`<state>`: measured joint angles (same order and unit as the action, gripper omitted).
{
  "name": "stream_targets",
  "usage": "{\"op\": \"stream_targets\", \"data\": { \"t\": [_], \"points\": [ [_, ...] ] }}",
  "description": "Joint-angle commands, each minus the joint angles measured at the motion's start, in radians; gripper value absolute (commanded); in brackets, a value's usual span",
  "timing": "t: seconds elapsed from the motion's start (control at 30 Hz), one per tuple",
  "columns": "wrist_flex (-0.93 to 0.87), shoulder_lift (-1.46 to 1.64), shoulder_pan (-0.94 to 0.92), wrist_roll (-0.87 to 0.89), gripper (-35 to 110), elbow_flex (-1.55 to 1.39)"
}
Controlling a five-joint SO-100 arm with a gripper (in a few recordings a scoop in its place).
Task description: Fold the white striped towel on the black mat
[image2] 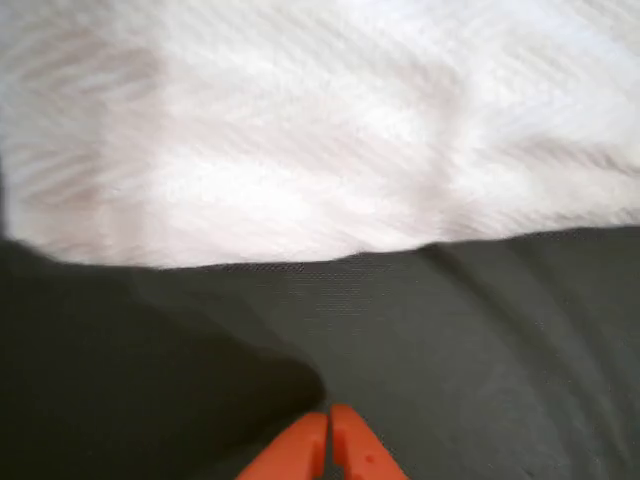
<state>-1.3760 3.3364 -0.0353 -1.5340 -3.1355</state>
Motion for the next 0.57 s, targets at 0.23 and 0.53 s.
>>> {"op": "stream_targets", "data": {
  "t": [0.23,0.53],
  "points": [
    [-0.014,0.025,0.023,-0.011,0,-0.021],
    [-0.014,0.025,0.025,-0.011,0,-0.021]
  ]
}}
